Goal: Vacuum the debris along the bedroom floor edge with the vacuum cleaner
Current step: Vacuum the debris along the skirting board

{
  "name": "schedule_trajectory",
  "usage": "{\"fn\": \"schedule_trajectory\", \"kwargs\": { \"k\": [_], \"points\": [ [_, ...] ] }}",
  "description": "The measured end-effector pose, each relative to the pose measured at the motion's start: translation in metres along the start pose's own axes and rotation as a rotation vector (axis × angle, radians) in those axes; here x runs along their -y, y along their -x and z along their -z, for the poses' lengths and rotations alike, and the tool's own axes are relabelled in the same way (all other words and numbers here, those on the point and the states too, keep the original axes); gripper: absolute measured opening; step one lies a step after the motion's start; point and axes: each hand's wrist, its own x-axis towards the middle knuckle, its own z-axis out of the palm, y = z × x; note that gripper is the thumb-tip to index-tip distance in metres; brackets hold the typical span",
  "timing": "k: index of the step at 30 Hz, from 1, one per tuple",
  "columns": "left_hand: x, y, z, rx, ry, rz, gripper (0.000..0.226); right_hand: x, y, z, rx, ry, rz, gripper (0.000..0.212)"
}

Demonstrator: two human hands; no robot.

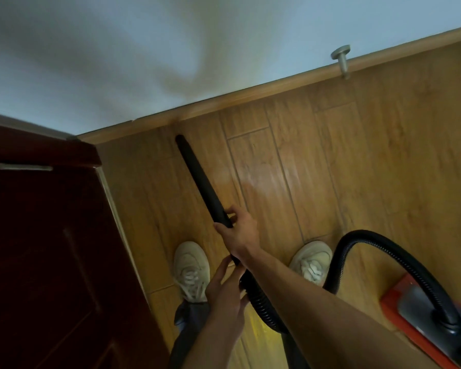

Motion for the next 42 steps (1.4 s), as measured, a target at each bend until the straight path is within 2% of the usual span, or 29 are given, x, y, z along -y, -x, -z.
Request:
{"fn": "schedule_trajectory", "kwargs": {
  "k": [9,13,16,21,30,42],
  "points": [
    [0.026,0.008,-0.045,-0.073,-0.246,-0.055,0.026,-0.039,-0.002,0.057,-0.167,-0.239,-0.131,0.023],
    [0.033,0.013,-0.063,-0.097,-0.368,-0.095,0.030,-0.052,-0.002,0.084,-0.234,-0.337,-0.195,0.022],
    [0.038,0.014,-0.080,-0.079,-0.443,-0.121,0.037,-0.064,-0.003,0.108,-0.290,-0.396,-0.254,0.023],
    [0.049,0.014,-0.115,-0.056,-0.622,-0.203,0.028,-0.087,-0.006,0.145,-0.355,-0.507,-0.341,0.026],
    [0.078,0.024,-0.194,0.042,-0.852,-0.323,0.034,-0.132,-0.016,0.226,-0.405,-0.714,-0.437,0.027],
    [0.124,0.048,-0.327,0.154,-0.970,-0.393,0.029,-0.167,-0.040,0.355,-0.503,-0.849,-0.515,0.024]
  ]
}}
